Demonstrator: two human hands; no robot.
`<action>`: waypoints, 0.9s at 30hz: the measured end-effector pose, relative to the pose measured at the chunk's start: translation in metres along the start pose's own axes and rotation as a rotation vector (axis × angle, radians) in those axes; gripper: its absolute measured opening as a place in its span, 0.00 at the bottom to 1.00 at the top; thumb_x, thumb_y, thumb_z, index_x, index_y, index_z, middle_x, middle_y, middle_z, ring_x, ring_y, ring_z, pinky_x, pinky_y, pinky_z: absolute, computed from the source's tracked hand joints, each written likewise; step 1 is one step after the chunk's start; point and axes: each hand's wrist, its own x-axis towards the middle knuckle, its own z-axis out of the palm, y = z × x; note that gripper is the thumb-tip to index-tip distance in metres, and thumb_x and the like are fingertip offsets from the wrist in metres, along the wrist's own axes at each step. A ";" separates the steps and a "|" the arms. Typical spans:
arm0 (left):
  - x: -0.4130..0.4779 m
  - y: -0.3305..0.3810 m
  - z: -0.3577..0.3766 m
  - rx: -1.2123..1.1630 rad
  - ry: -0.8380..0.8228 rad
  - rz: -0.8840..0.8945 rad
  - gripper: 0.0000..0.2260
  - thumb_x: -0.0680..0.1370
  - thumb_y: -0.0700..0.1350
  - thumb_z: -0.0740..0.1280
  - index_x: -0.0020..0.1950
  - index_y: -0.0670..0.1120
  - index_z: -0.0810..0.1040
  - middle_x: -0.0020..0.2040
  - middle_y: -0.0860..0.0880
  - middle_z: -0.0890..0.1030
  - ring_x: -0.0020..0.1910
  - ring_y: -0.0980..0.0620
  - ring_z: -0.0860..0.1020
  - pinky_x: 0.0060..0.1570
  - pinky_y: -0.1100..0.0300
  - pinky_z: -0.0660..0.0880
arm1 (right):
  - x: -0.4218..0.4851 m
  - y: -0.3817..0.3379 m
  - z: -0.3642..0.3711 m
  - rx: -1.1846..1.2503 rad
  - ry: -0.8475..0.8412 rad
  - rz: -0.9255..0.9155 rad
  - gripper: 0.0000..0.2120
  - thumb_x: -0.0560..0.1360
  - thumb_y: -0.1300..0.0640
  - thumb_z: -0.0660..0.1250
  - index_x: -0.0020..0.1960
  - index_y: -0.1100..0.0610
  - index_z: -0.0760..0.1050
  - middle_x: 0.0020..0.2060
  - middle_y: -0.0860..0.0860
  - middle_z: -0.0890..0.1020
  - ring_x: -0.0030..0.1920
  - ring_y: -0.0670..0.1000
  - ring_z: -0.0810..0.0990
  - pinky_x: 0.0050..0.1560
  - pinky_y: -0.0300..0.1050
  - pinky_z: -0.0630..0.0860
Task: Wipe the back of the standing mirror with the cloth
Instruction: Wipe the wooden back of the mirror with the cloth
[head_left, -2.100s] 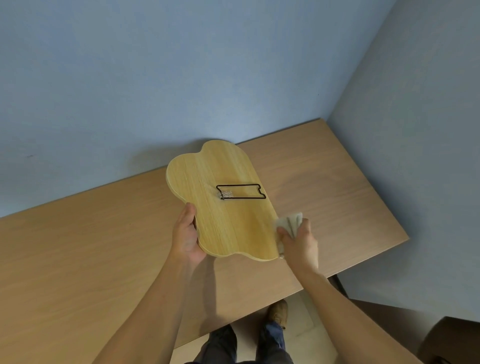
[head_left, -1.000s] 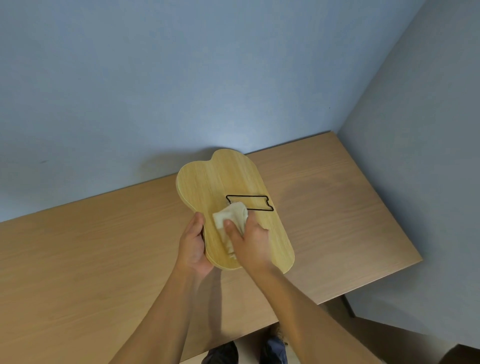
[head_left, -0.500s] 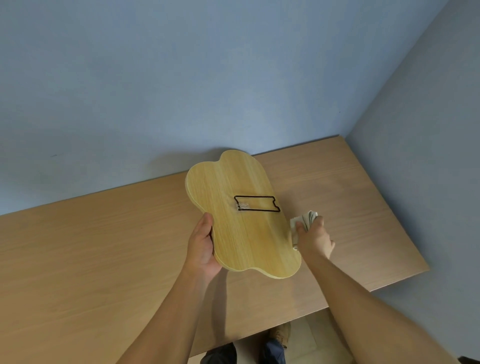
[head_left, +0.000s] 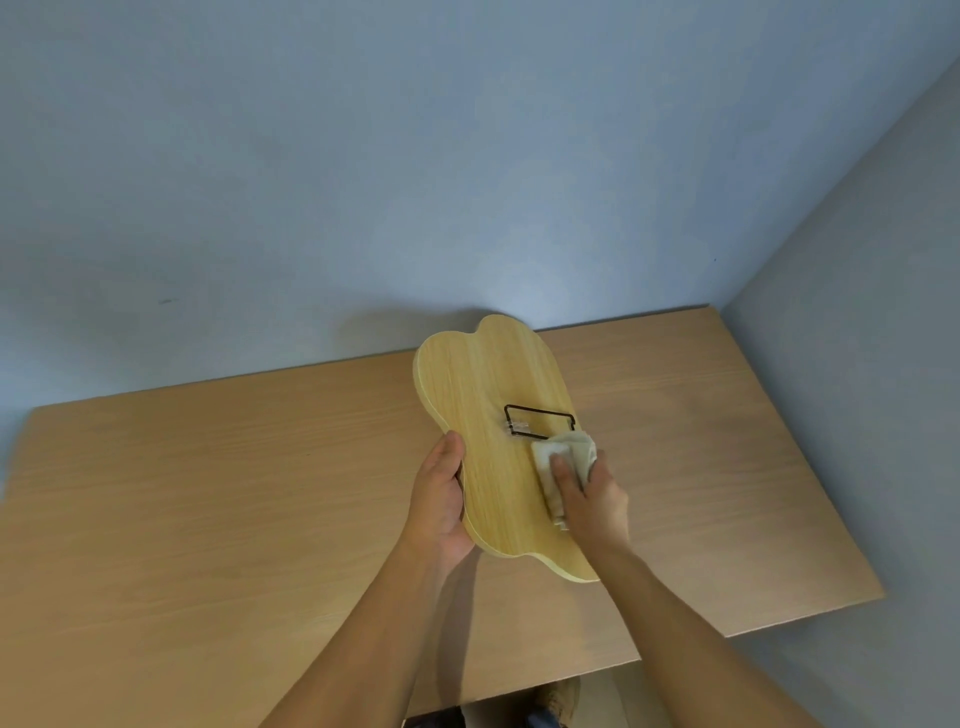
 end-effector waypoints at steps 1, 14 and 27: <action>-0.001 0.000 0.000 0.004 0.006 0.001 0.20 0.87 0.51 0.58 0.73 0.42 0.77 0.69 0.37 0.82 0.68 0.35 0.81 0.67 0.32 0.75 | 0.005 0.009 -0.003 -0.029 0.016 0.027 0.17 0.81 0.39 0.64 0.53 0.54 0.71 0.37 0.48 0.82 0.43 0.59 0.84 0.50 0.58 0.81; -0.004 0.001 -0.006 -0.081 0.008 -0.015 0.18 0.87 0.50 0.59 0.69 0.42 0.81 0.65 0.36 0.84 0.55 0.39 0.86 0.50 0.43 0.84 | 0.012 -0.086 -0.011 0.093 0.113 -0.129 0.14 0.78 0.42 0.69 0.52 0.51 0.70 0.38 0.47 0.83 0.35 0.46 0.83 0.31 0.34 0.76; 0.007 -0.003 -0.028 -0.060 -0.056 -0.016 0.20 0.86 0.52 0.61 0.72 0.42 0.78 0.63 0.37 0.84 0.59 0.39 0.84 0.55 0.45 0.81 | 0.030 -0.123 0.055 -0.447 0.206 -0.393 0.22 0.80 0.39 0.65 0.47 0.60 0.76 0.39 0.54 0.81 0.48 0.60 0.76 0.51 0.57 0.68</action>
